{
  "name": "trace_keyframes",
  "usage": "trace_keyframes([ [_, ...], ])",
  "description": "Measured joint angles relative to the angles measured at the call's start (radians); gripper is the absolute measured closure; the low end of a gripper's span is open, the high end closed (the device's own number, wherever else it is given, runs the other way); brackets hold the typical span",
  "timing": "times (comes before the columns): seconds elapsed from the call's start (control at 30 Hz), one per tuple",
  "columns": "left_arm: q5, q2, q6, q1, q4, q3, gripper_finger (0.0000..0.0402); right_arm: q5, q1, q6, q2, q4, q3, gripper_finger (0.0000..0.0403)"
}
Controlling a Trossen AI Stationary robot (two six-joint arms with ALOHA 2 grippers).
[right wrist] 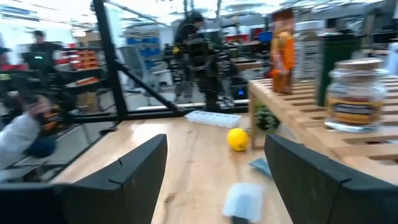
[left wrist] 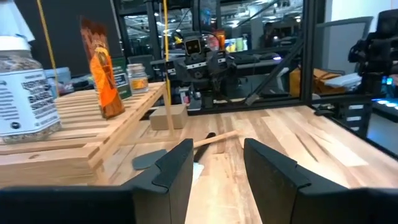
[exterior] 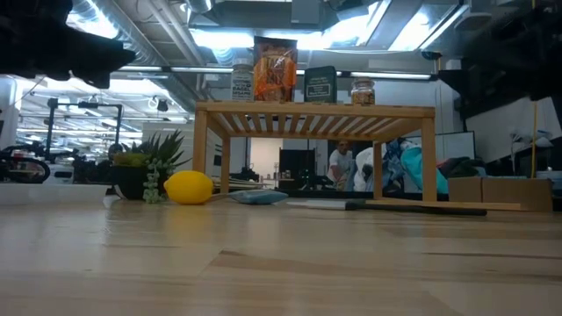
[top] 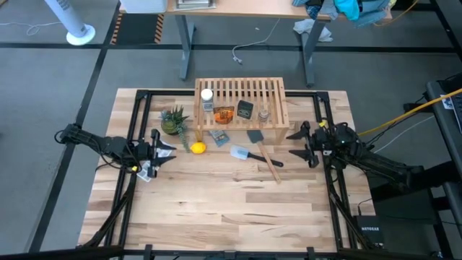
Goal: Shelf spices
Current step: Return to Home Position
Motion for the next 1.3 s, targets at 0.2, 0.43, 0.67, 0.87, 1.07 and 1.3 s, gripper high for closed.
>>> trace_keyframes([
  [0.2,-0.014,0.0,0.019,0.0,0.0,0.0,0.0265,0.045,0.0,-0.036,0.0,-0.002,-0.001,0.0126],
  [0.43,-0.007,0.004,0.012,0.0,-0.001,0.0,0.0265,0.045,0.0,-0.048,0.0,-0.003,-0.002,0.0126],
  [0.67,0.174,0.005,-0.075,0.0,-0.02,0.001,0.0265,0.003,0.0,-0.045,0.0,-0.003,-0.003,0.0126],
  [0.87,0.37,0.005,-0.2,-0.001,-0.05,0.001,0.0265,-0.146,0.0,-0.015,0.0,-0.002,-0.004,0.0126],
  [1.07,0.376,0.005,-0.253,0.0,-0.051,0.001,0.0265,-0.192,0.0,-0.021,0.0,-0.003,-0.004,0.0126],
  [1.3,0.375,0.005,-0.256,0.0,-0.051,0.0,0.0265,-0.158,0.0,-0.102,0.0,-0.002,-0.004,0.0126],
])
